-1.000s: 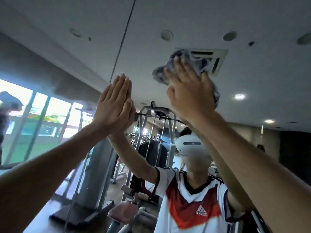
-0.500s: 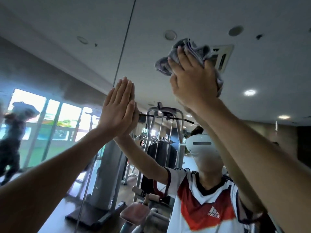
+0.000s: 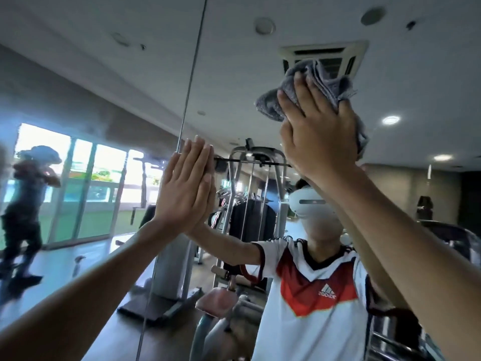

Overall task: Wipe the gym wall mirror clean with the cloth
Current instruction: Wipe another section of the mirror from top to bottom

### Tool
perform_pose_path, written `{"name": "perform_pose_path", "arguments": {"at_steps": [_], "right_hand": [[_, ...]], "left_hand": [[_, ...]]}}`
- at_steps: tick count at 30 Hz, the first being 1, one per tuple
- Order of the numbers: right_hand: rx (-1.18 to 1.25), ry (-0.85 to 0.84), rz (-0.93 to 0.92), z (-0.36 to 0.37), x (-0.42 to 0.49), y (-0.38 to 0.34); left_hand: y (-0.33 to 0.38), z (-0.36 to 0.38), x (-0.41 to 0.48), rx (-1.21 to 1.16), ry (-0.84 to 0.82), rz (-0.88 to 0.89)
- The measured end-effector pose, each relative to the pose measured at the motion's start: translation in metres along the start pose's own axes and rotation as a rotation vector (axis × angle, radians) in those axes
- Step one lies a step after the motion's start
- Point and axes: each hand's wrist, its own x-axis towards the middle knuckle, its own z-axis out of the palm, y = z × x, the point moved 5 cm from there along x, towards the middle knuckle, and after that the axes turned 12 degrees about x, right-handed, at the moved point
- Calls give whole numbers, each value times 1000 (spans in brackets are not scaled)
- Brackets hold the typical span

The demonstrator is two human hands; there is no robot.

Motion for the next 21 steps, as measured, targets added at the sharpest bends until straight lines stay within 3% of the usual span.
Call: {"name": "perform_pose_path", "arguments": {"at_steps": [3, 7, 9, 11, 13, 17, 19, 21], "right_hand": [[11, -30, -51, 19, -22, -35], [-7, -211, -448, 29, -100, -83], [-29, -295, -549, 17, -129, -69], [-95, -270, -494, 5, -129, -37], [-86, -187, -274, -4, -108, -12], [-27, -16, 50, 2, -74, -28], [-21, 17, 92, 15, -75, -54], [-2, -21, 18, 31, -96, -86]], "left_hand": [[-4, 3, -11, -7, -29, -1], [-6, -1, -20, -49, -27, 13], [-7, -1, -33, -52, -41, 41], [-9, 2, -50, -29, -74, 95], [-8, 5, -65, -4, -83, 144], [-6, 8, -74, -27, -57, 147], [-8, 7, -73, -50, -33, 142], [-8, 5, -76, -74, -3, 154]]}}
